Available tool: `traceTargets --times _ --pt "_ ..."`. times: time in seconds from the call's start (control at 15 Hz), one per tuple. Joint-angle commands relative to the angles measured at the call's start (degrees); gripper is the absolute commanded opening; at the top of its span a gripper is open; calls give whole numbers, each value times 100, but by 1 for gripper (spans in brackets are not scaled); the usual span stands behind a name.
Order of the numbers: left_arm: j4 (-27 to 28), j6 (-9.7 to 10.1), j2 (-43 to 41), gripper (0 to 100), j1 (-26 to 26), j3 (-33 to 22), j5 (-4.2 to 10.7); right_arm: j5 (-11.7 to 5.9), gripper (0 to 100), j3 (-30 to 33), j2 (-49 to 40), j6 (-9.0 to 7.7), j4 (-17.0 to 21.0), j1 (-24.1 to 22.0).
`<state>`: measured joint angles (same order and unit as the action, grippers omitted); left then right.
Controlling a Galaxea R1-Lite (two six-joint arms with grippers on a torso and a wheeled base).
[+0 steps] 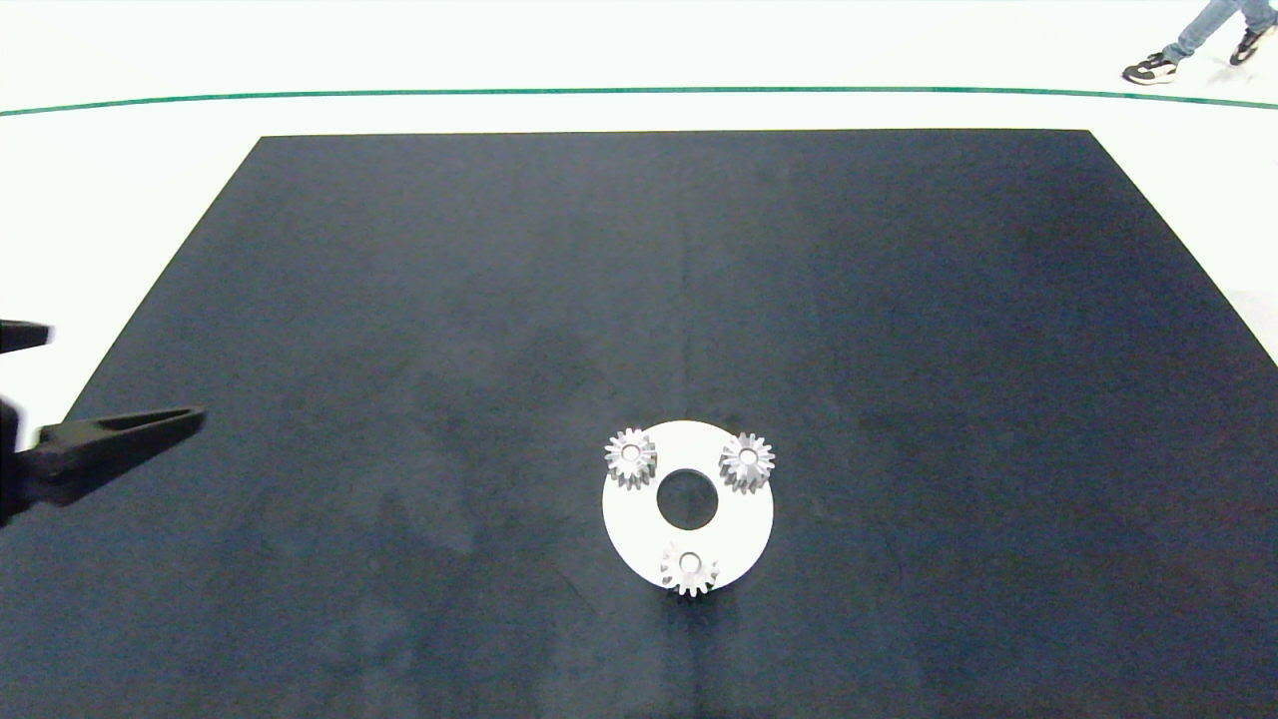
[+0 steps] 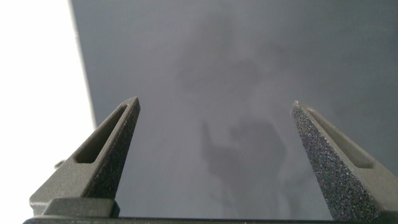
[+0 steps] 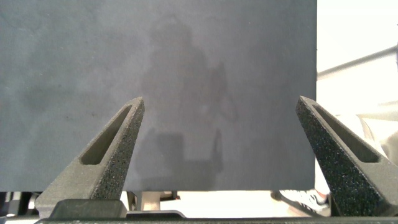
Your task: Install three planetary gears onto the carrier pins
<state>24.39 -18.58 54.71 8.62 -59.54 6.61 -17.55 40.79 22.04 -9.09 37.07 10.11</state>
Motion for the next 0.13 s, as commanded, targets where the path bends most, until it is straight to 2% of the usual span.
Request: traceTargets --times 0.07,0.13 --pt "259 12 -3001 100 -1943 1471 -45 -11 100 -10 -508 -22 389 -255" --pt "259 12 -3476 100 -1890 1718 -72 -11 100 -10 -763 -31 512 -325"
